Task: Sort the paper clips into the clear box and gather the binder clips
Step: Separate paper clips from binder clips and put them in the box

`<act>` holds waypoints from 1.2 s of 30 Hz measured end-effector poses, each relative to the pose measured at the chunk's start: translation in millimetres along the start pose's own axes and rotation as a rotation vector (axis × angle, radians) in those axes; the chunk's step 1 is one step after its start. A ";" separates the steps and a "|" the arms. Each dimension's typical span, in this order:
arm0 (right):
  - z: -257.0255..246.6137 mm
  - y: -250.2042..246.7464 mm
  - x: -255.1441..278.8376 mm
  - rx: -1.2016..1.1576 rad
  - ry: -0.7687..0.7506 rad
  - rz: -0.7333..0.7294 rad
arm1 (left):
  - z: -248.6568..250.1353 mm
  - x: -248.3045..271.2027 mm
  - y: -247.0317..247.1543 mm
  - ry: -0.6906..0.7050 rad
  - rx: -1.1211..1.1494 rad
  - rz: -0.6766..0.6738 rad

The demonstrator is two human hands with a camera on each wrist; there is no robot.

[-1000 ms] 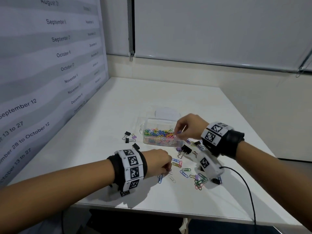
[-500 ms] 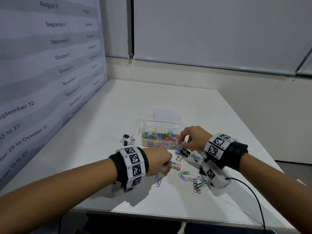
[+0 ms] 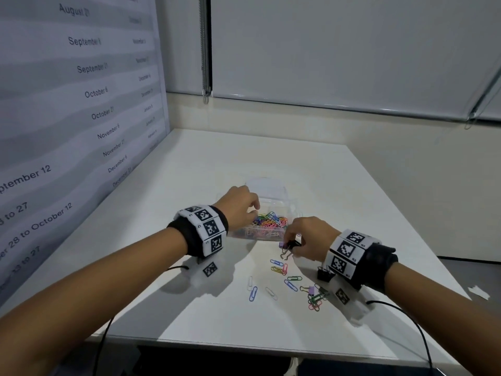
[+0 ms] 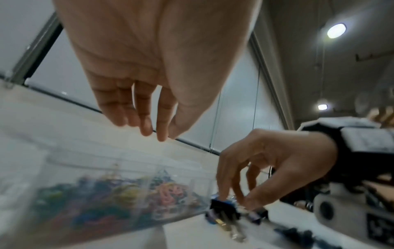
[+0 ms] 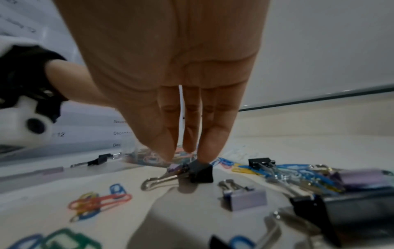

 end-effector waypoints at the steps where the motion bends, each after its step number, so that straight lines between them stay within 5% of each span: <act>1: 2.2 -1.4 0.5 -0.002 0.012 0.000 | 2.7 0.6 0.7 0.004 0.038 0.012; 9: 12.6 -0.5 6.5 0.064 0.047 -0.010 | 46.1 12.8 33.1 0.258 -0.076 -0.278; 16: 20.5 6.8 9.7 0.056 0.055 -0.100 | 64.5 20.4 59.0 0.404 -0.193 -0.370; 31: 43.0 0.1 3.8 0.062 0.134 -0.128 | 40.0 28.4 52.2 0.295 -0.111 -0.361; 36: 29.4 -2.1 3.0 -0.007 0.036 -0.061 | 26.2 29.2 40.7 0.244 -0.066 -0.337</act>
Point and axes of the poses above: each hand's wrist, its own x-axis away from the middle knuckle, its own y-axis out of the palm, z = x × y, the point moved 5 cm from there along -x, towards the middle knuckle, and after that the axes turned 2 degrees about -y, right-handed, at the moved point
